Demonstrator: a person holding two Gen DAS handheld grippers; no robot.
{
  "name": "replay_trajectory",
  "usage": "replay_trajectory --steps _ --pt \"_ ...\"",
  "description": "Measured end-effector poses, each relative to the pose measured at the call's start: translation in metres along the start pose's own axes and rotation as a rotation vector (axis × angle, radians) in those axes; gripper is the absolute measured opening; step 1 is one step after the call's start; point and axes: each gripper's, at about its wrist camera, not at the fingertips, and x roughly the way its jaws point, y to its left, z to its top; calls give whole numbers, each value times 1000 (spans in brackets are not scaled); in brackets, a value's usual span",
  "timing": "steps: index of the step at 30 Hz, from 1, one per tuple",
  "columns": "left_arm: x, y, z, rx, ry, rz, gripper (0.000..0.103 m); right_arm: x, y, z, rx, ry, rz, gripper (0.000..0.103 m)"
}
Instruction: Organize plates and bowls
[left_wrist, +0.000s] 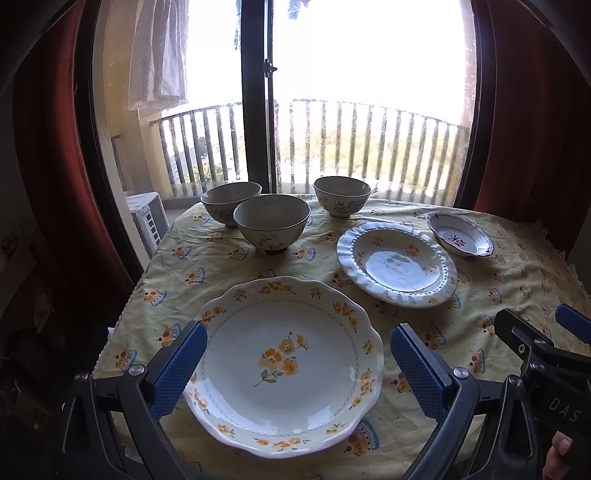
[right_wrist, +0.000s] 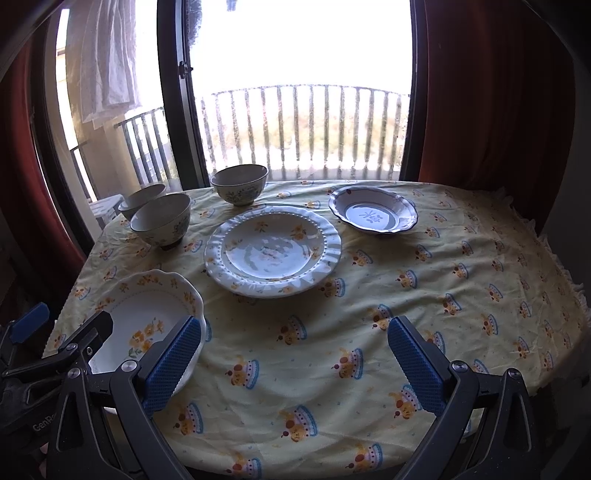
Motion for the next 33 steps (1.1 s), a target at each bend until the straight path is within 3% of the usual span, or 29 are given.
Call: replay_trajectory --steps 33 --pt "3 -1 0 1 11 0 100 1 -3 2 4 -2 -8 102"
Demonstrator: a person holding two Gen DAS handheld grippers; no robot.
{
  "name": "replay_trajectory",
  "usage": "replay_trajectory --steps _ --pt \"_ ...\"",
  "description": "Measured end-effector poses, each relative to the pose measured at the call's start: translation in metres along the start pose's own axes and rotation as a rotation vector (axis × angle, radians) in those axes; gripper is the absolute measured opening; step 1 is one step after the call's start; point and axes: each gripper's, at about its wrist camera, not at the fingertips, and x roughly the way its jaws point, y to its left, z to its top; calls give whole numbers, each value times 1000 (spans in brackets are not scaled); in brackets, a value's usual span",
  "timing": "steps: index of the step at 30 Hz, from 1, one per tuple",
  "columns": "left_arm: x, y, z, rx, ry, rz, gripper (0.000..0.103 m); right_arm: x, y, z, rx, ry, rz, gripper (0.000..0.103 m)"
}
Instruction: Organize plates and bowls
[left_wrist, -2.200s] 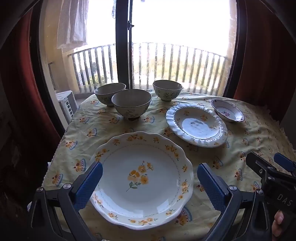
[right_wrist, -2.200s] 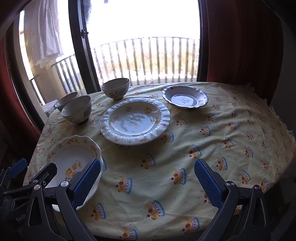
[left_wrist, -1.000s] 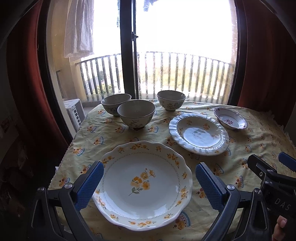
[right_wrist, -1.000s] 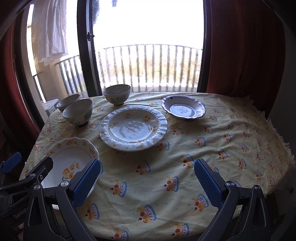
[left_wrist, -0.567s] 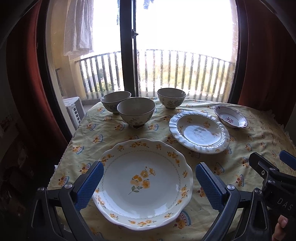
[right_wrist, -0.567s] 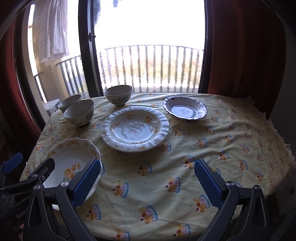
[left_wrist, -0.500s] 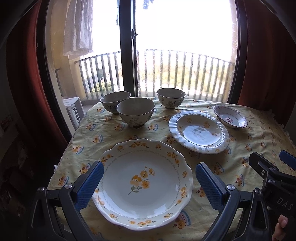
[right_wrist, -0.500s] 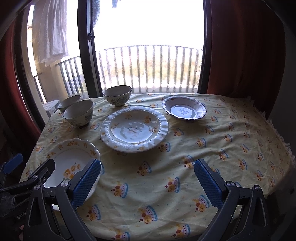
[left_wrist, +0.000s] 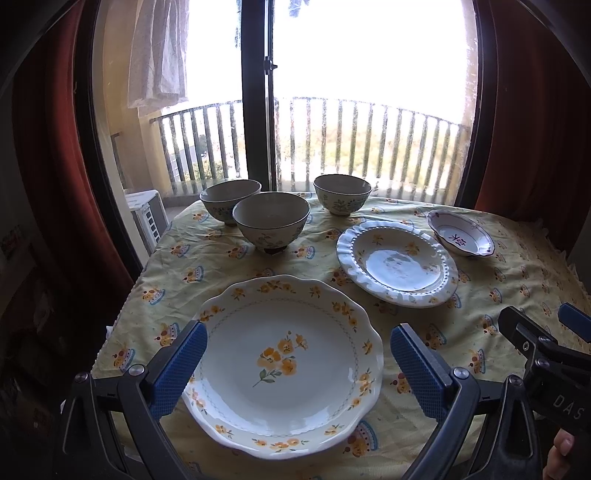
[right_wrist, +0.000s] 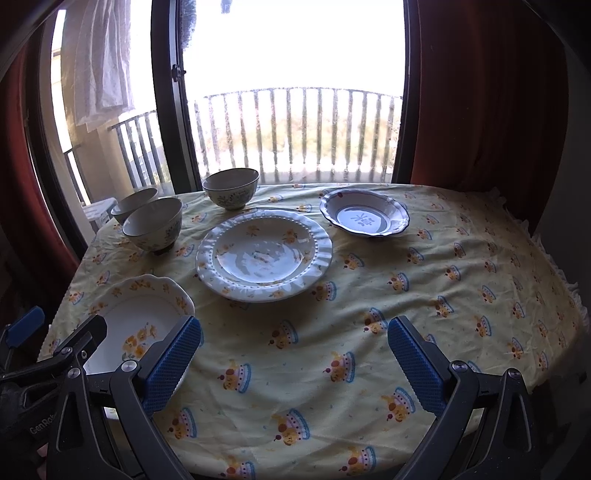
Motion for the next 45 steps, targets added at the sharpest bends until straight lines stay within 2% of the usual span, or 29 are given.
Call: replay_trajectory --steps 45 --pt "4 -7 -3 3 14 1 100 0 -4 2 10 4 6 102"
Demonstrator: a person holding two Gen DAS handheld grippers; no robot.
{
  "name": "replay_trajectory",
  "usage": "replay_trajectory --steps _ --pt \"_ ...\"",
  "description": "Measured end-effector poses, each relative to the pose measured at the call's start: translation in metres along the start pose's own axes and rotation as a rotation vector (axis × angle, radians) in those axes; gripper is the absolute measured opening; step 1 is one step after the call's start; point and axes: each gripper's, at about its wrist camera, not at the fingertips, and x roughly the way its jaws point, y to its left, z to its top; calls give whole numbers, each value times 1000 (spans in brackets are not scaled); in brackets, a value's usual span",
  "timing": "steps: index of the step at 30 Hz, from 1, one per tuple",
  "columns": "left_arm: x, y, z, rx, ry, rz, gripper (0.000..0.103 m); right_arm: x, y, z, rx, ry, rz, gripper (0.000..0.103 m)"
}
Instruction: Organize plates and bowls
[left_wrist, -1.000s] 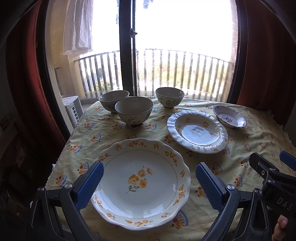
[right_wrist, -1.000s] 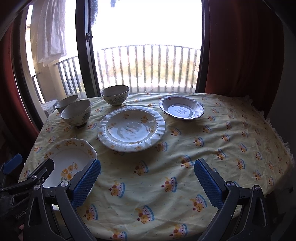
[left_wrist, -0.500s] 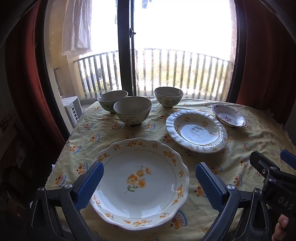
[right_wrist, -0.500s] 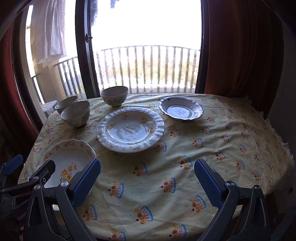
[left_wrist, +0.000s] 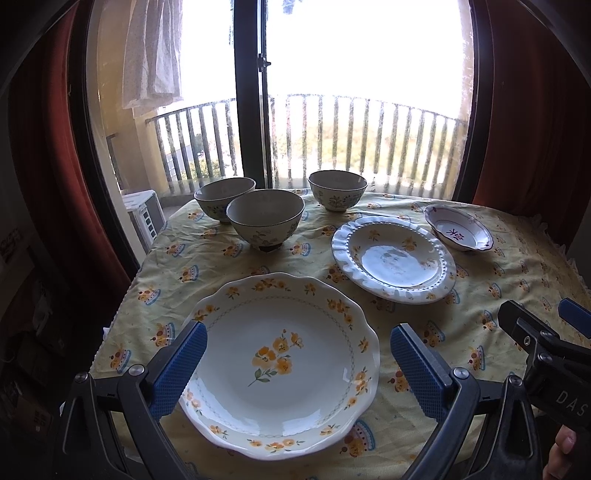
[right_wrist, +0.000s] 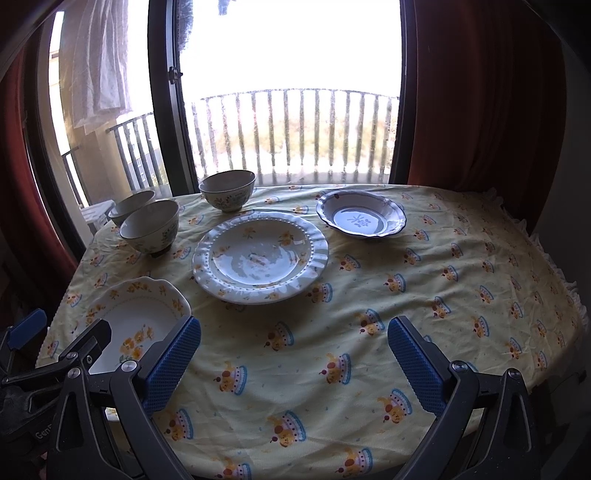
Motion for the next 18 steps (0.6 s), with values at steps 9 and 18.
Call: replay_trajectory --steps 9,18 --pt "15 21 6 -4 37 36 96 20 22 5 -11 48 35 102" --pt "58 56 9 -23 166 29 85 62 68 9 -22 164 65 95"
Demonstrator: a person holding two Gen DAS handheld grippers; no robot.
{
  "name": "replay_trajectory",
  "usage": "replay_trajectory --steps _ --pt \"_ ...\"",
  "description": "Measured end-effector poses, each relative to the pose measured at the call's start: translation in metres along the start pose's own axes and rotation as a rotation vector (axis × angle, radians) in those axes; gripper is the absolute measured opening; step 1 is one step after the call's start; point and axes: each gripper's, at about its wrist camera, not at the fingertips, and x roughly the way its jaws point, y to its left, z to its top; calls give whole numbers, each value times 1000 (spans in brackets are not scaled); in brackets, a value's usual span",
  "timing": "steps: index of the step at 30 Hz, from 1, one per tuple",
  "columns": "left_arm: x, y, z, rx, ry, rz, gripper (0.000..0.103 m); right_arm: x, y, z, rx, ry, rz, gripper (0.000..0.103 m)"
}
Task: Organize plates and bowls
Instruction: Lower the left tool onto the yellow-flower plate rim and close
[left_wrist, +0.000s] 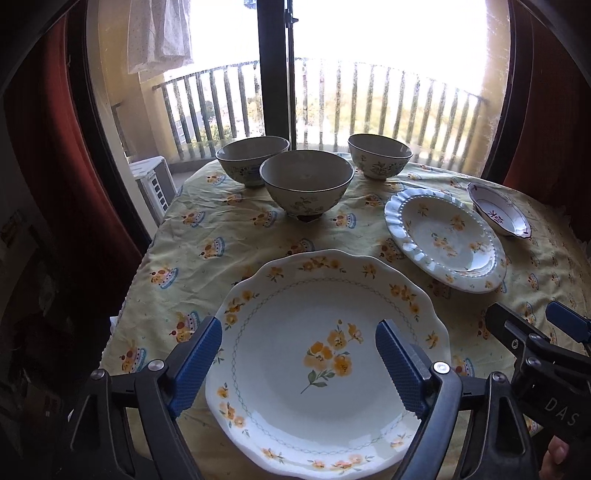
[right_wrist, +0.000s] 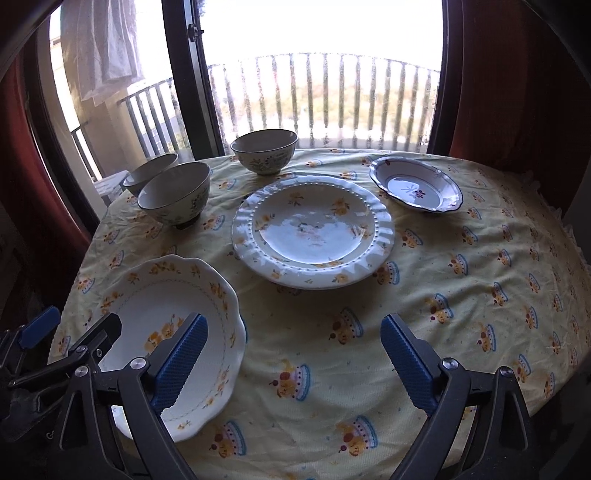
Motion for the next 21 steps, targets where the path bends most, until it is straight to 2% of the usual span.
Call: replay_trajectory --steps 8,10,12,15,18,21 --pt "43 29 11 1 119 -7 76 43 37 12 2 100 6 91" --pt "53 32 11 10 152 -22 67 55 46 13 3 129 4 89" --pt "63 35 12 21 189 -38 63 66 53 13 4 159 -1 87" --pt "68 34 14 55 197 -72 53 79 61 11 13 199 -6 82" --pt "76 34 15 86 235 -116 48 90 65 7 30 243 -24 77" --pt "76 34 17 111 254 -138 48 98 64 4 61 283 -45 75"
